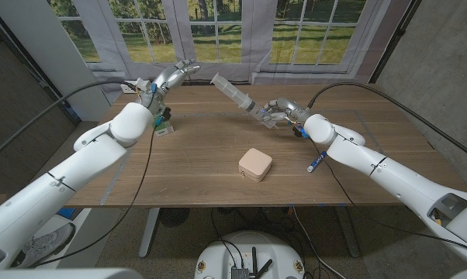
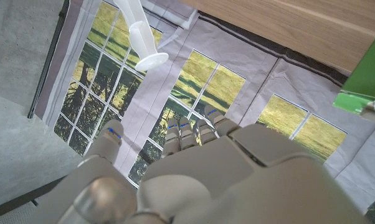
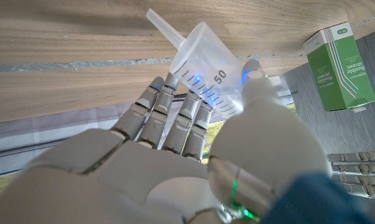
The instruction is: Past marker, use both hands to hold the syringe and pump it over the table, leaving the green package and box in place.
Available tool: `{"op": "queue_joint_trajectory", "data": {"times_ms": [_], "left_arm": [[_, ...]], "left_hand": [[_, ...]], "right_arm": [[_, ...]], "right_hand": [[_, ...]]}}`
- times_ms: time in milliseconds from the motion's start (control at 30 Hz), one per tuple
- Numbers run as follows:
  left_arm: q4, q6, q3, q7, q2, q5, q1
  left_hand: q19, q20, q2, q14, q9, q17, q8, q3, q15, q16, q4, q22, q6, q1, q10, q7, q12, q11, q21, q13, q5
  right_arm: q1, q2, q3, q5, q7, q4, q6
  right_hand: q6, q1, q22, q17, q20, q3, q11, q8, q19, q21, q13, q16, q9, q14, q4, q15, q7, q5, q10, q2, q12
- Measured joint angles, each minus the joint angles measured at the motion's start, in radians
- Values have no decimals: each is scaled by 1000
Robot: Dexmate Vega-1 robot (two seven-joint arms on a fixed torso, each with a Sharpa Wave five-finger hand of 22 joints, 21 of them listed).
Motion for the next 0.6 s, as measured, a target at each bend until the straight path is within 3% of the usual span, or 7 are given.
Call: {"op": "queue_joint_trajectory", "data": {"times_ms": [333, 600], "left_arm": [[-9, 35, 21, -122, 66, -11, -59], [-9, 54, 52, -213, 99, -17, -113]], "left_hand": [[-94, 3, -3, -75, 0, 0, -5, -18, 4, 0, 10, 0, -33, -14, -27, -18, -11, -19, -6, 0, 0], [-150, 4, -9, -95, 0, 5, -5, -28, 13, 0, 20, 5, -47, -28, -41, -28, -11, -28, -6, 0, 0]], "right_arm": [[0, 0, 0, 6, -8, 9, 22], [0, 0, 0, 8, -9, 17, 35]], "right_hand": [[3, 8, 0, 3, 0, 0, 0, -4, 0, 0, 0, -7, 1, 0, 0, 0, 3, 0, 0, -8, 0], [4, 8, 0, 2, 0, -1, 0, -8, 0, 0, 0, -7, 1, 0, -1, 0, 4, 0, 0, -8, 0]]}}
